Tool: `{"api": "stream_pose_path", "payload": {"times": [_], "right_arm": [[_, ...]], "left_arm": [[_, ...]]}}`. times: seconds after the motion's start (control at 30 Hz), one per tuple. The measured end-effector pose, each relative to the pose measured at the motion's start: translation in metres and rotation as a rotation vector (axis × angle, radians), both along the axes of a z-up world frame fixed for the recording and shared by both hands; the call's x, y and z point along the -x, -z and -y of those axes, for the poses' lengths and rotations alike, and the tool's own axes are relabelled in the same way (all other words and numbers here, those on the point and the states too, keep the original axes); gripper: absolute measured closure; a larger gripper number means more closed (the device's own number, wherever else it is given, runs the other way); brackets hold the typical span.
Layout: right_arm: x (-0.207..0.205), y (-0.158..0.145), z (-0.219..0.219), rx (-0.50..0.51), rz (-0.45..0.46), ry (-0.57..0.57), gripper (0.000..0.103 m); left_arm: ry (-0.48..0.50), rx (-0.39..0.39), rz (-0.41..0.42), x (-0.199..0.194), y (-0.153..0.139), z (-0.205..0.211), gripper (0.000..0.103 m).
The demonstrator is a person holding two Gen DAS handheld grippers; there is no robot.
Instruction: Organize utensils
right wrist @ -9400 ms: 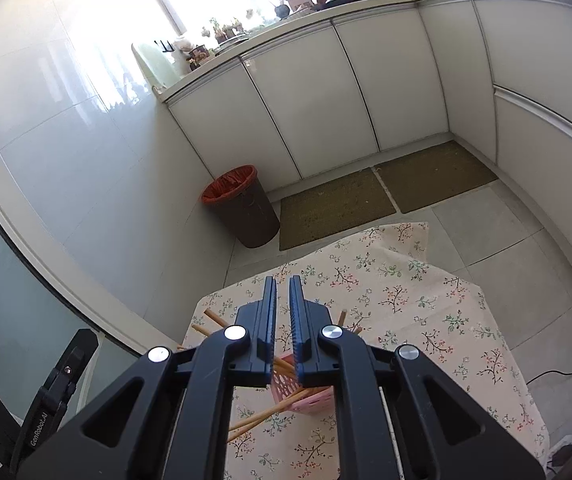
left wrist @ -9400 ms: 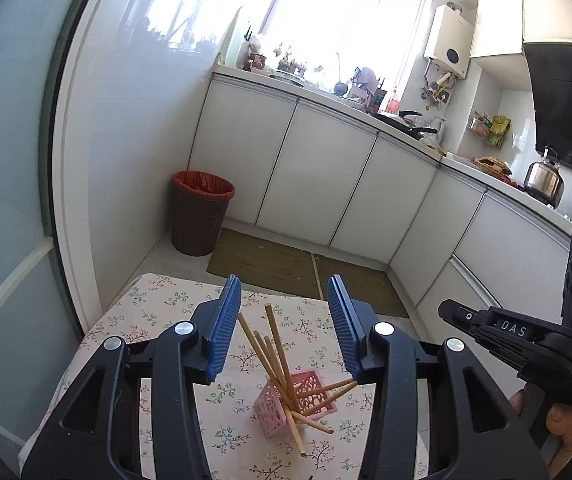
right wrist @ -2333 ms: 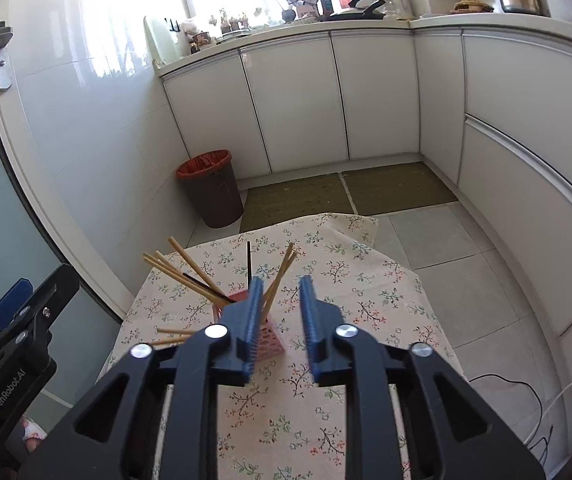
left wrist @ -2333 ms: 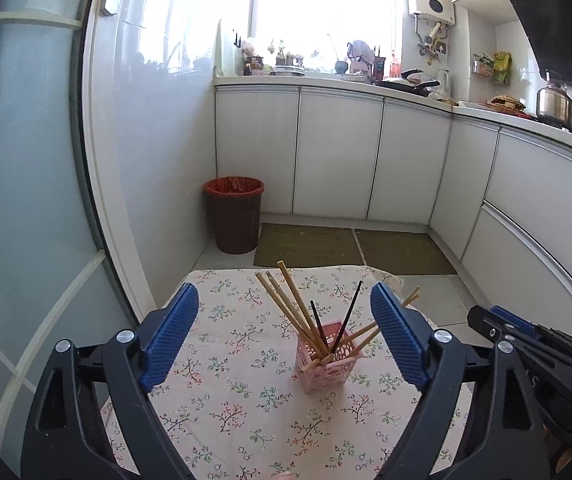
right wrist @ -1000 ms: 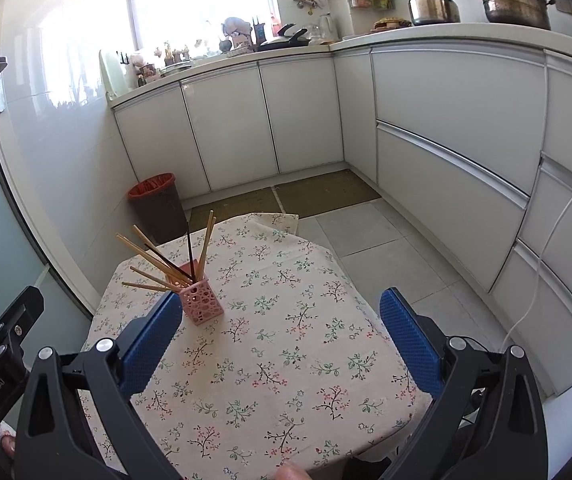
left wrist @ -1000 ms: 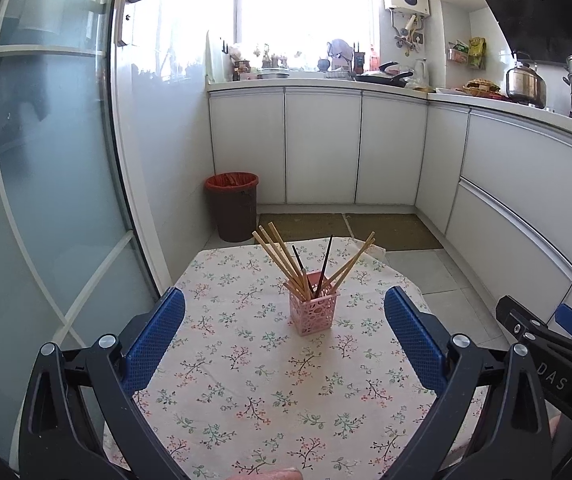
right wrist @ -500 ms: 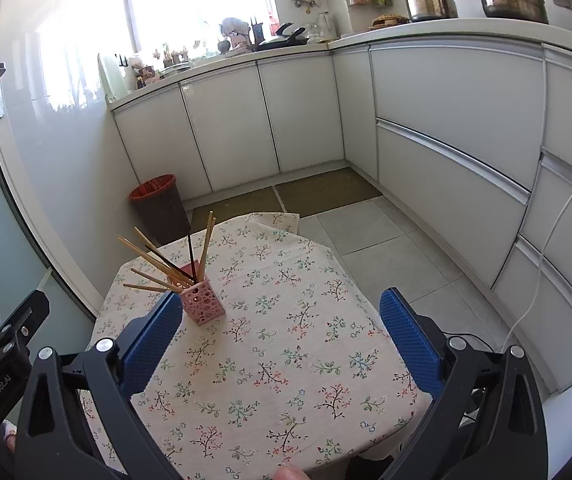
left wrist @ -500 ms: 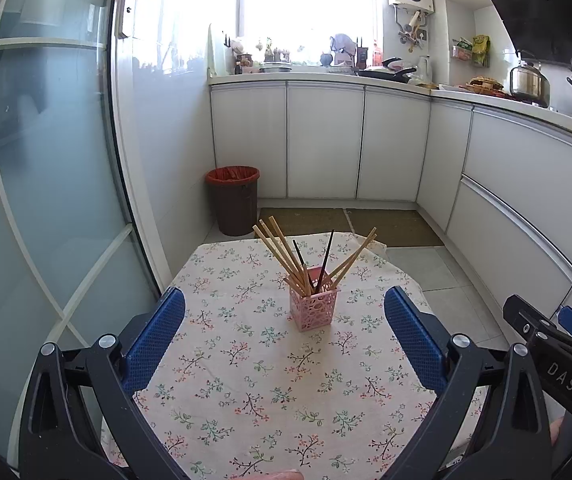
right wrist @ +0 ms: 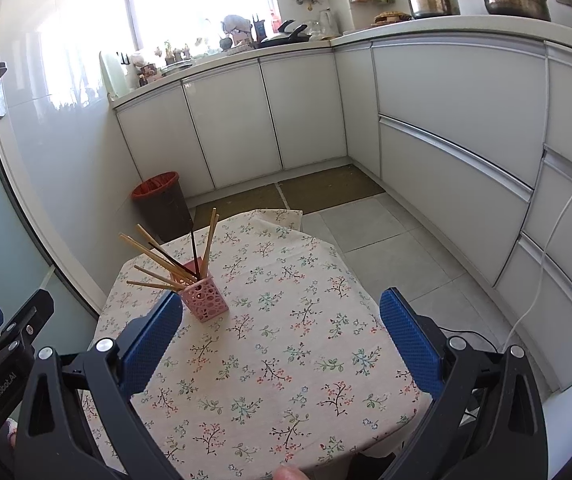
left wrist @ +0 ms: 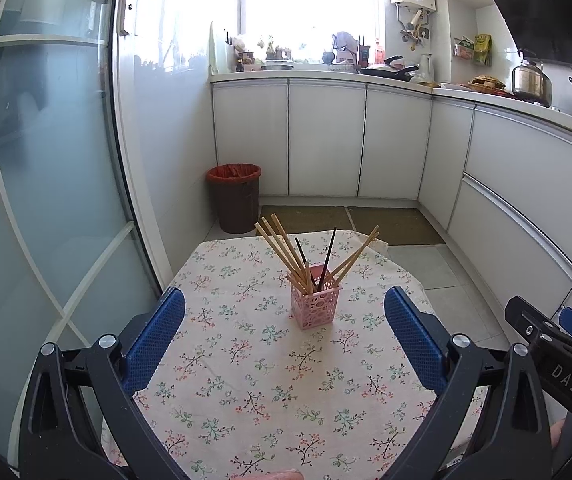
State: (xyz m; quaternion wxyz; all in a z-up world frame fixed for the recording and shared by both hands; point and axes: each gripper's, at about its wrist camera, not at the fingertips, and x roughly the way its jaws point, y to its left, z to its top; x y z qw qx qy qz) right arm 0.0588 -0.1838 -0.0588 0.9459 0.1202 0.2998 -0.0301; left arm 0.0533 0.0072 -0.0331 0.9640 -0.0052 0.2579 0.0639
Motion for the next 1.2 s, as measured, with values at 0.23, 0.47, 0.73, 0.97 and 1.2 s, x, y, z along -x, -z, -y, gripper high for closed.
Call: {"api": "stream_pose_path", "payload": {"times": [0.23, 0.47, 0.73, 0.97, 1.2], "right_arm": [[-0.0014, -0.0005, 0.0003, -0.003, -0.003, -0.006, 0.007], [-0.0021, 0.0014, 0.0002, -0.007, -0.011, -0.01, 0.007], [-0.0027, 0.0033, -0.0009, -0.009, -0.019, -0.01, 0.007], [-0.0032, 0.0043, 0.0, -0.01, -0.023, -0.014, 0.007], [-0.0037, 0.0057, 0.0005, -0.011, -0.028, -0.022, 0.007]], "left_arm": [[-0.001, 0.0, -0.001, -0.001, 0.0001, -0.0003, 0.007], [-0.003, 0.0, -0.005, -0.0002, 0.0022, -0.0005, 0.007], [0.002, 0.0, -0.008, -0.0005, 0.0044, -0.0006, 0.007], [0.002, 0.0, -0.008, -0.0009, 0.0044, -0.0011, 0.007], [0.002, 0.002, -0.01, -0.0015, 0.0044, -0.0015, 0.007]]}}
